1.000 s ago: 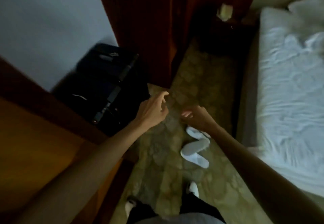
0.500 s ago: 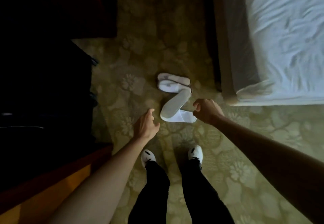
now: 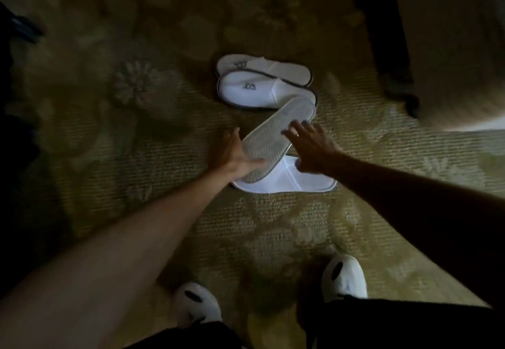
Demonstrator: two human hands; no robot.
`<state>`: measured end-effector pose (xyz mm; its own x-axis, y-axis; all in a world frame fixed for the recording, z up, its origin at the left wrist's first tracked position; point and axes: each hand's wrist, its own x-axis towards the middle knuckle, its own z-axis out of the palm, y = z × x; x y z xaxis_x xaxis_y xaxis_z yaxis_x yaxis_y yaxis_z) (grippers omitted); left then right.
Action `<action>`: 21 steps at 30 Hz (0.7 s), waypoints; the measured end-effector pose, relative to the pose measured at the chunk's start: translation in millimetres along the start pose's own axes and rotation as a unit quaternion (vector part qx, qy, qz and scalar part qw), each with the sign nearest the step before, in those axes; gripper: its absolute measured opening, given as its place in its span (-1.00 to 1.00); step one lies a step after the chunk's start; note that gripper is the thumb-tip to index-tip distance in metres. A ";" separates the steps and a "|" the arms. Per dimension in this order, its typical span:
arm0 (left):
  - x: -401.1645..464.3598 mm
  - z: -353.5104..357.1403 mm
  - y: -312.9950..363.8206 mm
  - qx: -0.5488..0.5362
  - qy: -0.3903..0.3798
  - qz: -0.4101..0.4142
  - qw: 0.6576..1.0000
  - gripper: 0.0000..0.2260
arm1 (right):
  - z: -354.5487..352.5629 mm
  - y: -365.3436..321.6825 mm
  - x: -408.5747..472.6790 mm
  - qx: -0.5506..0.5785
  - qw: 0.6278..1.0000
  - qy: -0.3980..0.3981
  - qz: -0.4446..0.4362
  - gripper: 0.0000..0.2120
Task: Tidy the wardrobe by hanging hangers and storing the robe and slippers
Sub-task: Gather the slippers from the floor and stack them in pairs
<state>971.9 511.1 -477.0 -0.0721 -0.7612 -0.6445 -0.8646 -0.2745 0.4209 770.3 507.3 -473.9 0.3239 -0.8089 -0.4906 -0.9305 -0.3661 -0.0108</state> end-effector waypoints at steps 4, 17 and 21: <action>75.2 -27.2 30.6 0.099 -0.021 0.101 0.990 0.10 | -23.9 25.4 91.6 -0.058 0.993 -0.051 -0.084 0.10; 37.8 37.8 -34.7 0.169 -0.108 0.046 0.979 0.23 | 30.2 33.5 74.6 -0.180 0.971 -0.026 -0.156 -0.01; 45.0 52.7 -63.1 0.037 -0.042 0.049 0.997 0.24 | 19.6 48.7 73.3 -0.068 0.987 -0.059 -0.136 -0.51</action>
<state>997.1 525.1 -566.2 -0.1967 -0.7299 -0.6547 -0.8853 -0.1547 0.4385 745.4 439.2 -527.5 0.5295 -0.6158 -0.5834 -0.7772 -0.6278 -0.0426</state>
